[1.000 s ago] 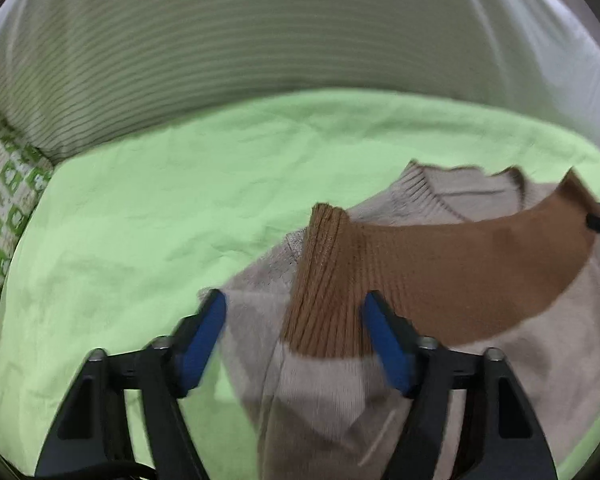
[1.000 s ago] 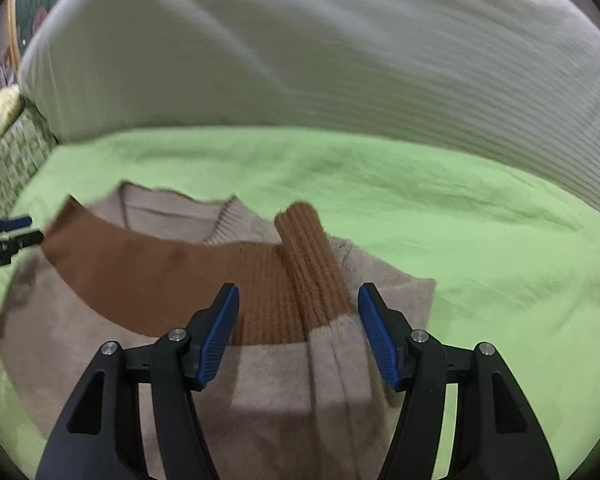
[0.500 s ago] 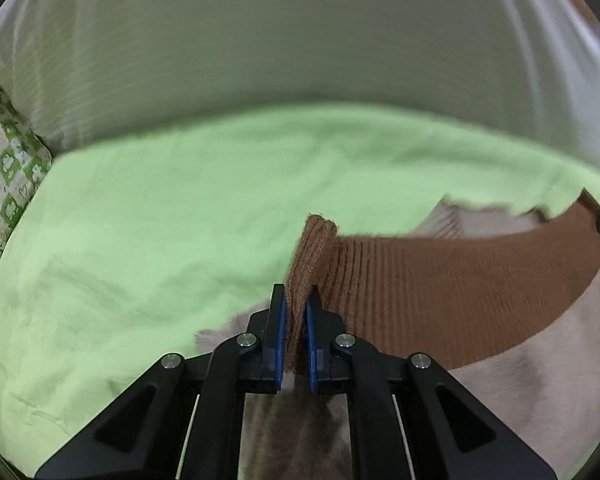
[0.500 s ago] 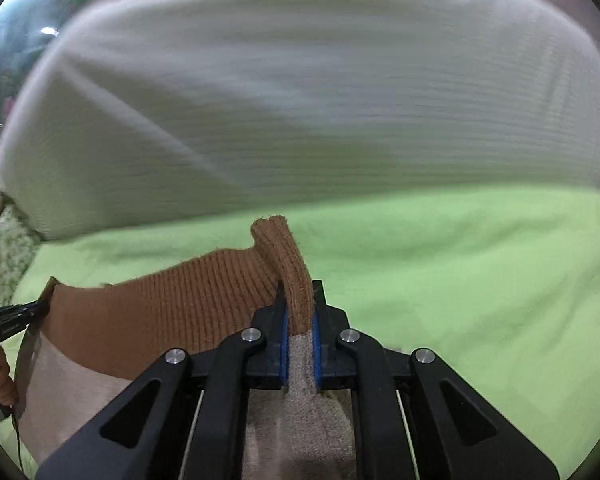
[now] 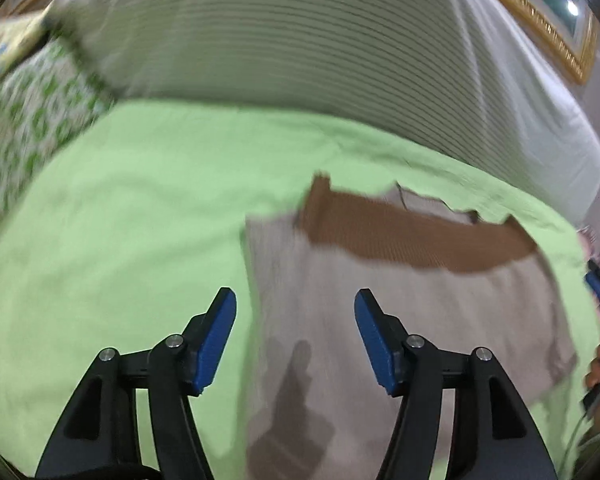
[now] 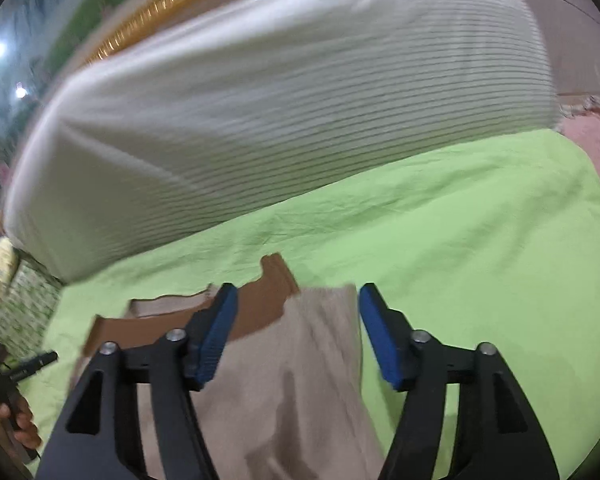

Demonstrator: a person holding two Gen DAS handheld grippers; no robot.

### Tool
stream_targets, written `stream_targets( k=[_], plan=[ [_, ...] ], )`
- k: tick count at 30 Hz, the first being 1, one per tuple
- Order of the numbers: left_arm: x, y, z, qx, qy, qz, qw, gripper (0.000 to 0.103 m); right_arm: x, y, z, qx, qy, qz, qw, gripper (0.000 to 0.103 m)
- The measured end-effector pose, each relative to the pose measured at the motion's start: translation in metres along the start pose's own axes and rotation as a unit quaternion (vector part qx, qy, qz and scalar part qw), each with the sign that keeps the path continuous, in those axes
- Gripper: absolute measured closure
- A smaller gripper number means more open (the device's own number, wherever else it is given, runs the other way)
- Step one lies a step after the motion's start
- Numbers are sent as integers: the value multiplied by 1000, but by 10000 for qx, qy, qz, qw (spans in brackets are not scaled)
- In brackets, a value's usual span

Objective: Fold small clothes

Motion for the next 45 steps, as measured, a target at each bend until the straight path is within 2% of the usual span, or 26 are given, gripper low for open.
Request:
stream_targets(
  k=[5,7,10,13,15,17,19,21,22,23,24,25,27,28,29,30,31,33,35,37,38,41,43,45],
  plan=[
    [-15,65,7,-245,-168,308,9991,34,-37,47,2,-24,19,229,9997,38],
    [-15,87,18,-434,-280,451,9976,33,-42,68,0,-135,191,408,9989,38],
    [-9,111,35,-947,-228,724,9926,29,-51,95,-5,-131,368,582,9975,38],
    [-5,121,44,-1397,8,795,9870,27,-52,112,-16,67,477,722,9962,38],
    [-3,119,44,-1495,35,793,9856,22,-51,120,-22,278,512,757,9954,38],
    [2,115,42,-1610,23,793,9838,21,-48,128,-28,600,532,854,9931,37],
    [8,111,38,-1637,18,791,9833,22,-42,134,-25,870,195,942,9916,38],
    [14,108,31,-1615,-75,734,9841,25,-35,136,-19,932,68,945,9911,38],
    [17,105,28,-1598,-30,702,9846,39,-33,135,-16,925,77,907,9915,40],
    [18,104,26,-1582,-3,692,9850,56,-31,136,-15,971,69,882,9913,51],
    [20,103,22,-1540,34,698,9856,65,-29,136,-15,1110,0,889,9898,68],
    [20,101,19,-1536,174,727,9853,77,-27,136,-16,1253,-75,903,9880,72],
    [9,94,19,-1515,199,584,9865,81,-31,133,-17,1353,-55,809,9875,79],
    [-1,88,20,-1479,243,421,9878,83,-36,129,-16,1296,-35,719,9890,80],
    [-19,79,23,-1402,263,121,9897,91,-44,123,-14,1256,-69,587,9903,82],
    [-31,72,27,-1329,211,-73,9909,92,-56,116,-14,1260,-124,432,9910,83],
    [-35,69,30,-1311,203,-137,9911,93,-63,113,-14,1275,-124,369,9911,84],
    [-31,72,33,-1195,222,-9,9926,93,-68,113,-18,1256,-51,389,9913,85],
    [-16,81,34,-955,-17,179,9953,93,-57,122,-18,1086,19,637,9920,84],
    [-4,93,37,-801,-74,467,9957,91,-47,136,-27,1265,132,919,9876,74],
    [-3,94,40,-765,-106,489,9958,84,-46,140,-31,1350,174,960,9860,69],
    [-18,92,57,-782,-273,353,9959,68,-68,133,-47,1386,581,669,9864,60],
    [-36,83,69,-882,-366,105,9954,66,-83,121,-53,1195,804,486,9884,57],
    [-52,68,76,-922,-453,-134,9946,63,-94,103,-48,947,681,252,9929,57]
  ],
)
Point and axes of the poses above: each gripper's, at about its wrist camera, not at the fingertips, and x roughly the way its jaws point, z to its left, y to its underside, the point moved 8 cm from there along x, roughly the way its jaws point, and after that the axes turned 5 degrees about -x, right-handed, at the moved point
